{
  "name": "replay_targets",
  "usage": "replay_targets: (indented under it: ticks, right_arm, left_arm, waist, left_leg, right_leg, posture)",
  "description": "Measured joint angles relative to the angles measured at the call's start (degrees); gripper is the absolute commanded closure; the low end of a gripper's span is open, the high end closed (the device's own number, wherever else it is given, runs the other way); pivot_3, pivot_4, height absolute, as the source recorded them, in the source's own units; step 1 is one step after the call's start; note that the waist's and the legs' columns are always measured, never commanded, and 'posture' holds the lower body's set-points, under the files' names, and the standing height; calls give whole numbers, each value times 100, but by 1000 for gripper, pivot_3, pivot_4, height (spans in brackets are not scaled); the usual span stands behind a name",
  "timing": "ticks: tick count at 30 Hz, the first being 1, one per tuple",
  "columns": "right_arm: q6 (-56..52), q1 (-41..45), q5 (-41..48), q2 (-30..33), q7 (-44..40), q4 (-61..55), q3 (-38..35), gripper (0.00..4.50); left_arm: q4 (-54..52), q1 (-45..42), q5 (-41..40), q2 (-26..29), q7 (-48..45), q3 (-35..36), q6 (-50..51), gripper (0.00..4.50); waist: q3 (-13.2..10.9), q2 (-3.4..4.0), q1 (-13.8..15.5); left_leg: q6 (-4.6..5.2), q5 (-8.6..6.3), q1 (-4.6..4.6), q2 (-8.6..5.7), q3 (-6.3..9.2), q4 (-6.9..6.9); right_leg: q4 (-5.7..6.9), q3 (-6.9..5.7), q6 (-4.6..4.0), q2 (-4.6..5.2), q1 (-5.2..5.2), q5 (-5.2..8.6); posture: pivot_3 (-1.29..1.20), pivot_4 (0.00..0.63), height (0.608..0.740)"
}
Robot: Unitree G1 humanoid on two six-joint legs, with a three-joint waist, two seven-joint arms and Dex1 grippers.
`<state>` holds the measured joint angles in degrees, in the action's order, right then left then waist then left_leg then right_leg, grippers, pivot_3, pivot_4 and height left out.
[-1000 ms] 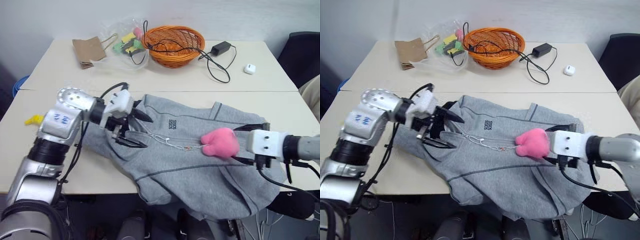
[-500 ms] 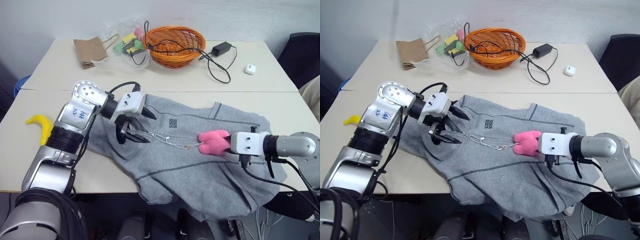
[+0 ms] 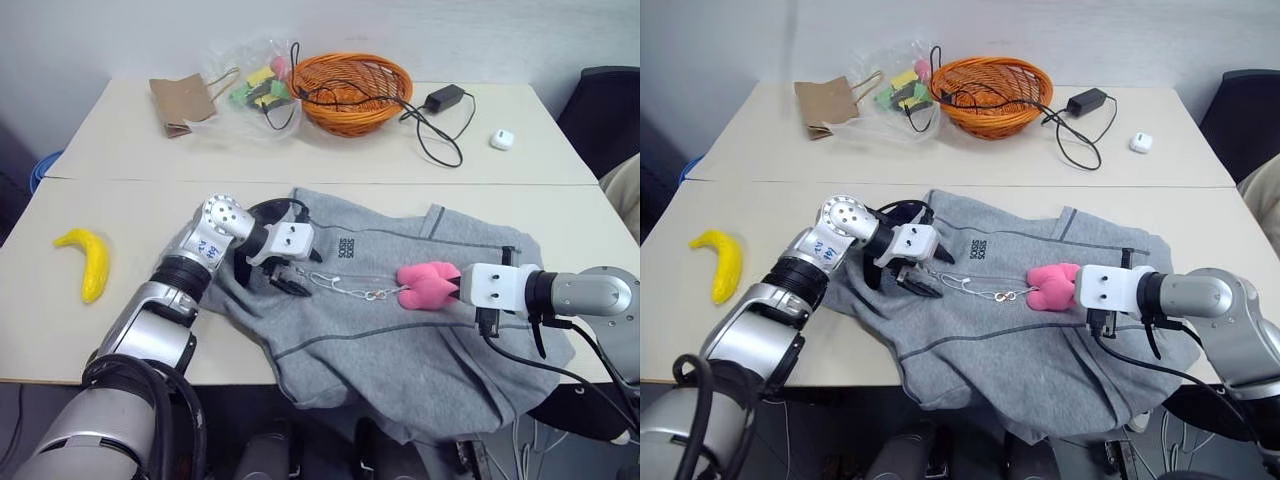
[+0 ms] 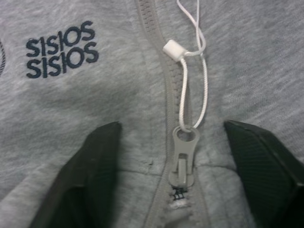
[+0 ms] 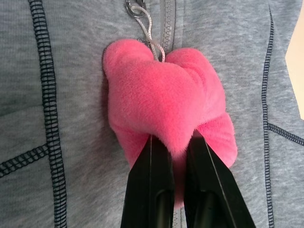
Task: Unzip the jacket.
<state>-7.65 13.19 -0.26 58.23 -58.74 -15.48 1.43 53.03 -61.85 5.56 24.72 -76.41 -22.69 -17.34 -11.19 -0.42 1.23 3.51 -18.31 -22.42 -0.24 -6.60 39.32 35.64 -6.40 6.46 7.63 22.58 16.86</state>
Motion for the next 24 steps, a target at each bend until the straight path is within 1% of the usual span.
replay_targets:
  ticks: [5,7,9,14,18,22,24]
  right_arm:
    - [-45,-300,43,3,64,-171,-216,4500]
    - [-118,-435,73,7,73,-249,-379,4500]
    - [-152,-603,93,71,87,-235,-700,4500]
    - [-156,-988,115,458,128,182,-1913,4500]
    - [126,-1599,-96,728,125,1020,-2921,4500]
    - [442,-1964,-311,918,131,1930,-3569,4500]
    - [727,-2131,-422,1173,296,2979,-4105,4500]
  left_arm:
    - [390,-76,86,-59,190,24,-259,3251]
    - [427,-104,163,-88,308,19,-267,3251]
    - [430,-99,176,-92,336,14,-285,3251]
    - [388,-44,178,-59,306,17,-339,3251]
    - [336,17,175,43,256,36,-345,3251]
    - [294,100,174,114,245,90,-347,3251]
    - [248,163,174,135,258,121,-344,3251]
  waist:
    - [2,-2,0]
    - [3,-2,0]
    - [3,-2,1]
    - [5,-3,1]
    - [15,-8,-35]
    - [27,6,-104]
    - [44,34,-140]
  left_leg:
    - [0,0,7,0,0,0]
    - [0,0,12,0,1,0]
    - [0,0,13,0,0,0]
    - [-1,-1,19,2,0,0]
    - [-5,-3,25,7,-3,-6]
    - [-6,-4,34,8,-9,-14]
    - [-6,-4,36,7,-12,-17]
  right_leg:
    - [1,2,0,4,-7,0]
    - [0,2,0,6,-12,0]
    - [0,4,0,8,-12,0]
    - [-2,6,-1,20,-14,-1]
    - [-11,10,-1,19,-17,0]
    - [-19,17,-2,20,-18,0]
    - [-22,21,-2,28,-17,0]
  posture:
    - [0,150,740]
    - [0,150,740]
    - [0,150,740]
    - [0,150,740]
    - [0,150,740]
    - [0,150,740]
    - [0,150,740]
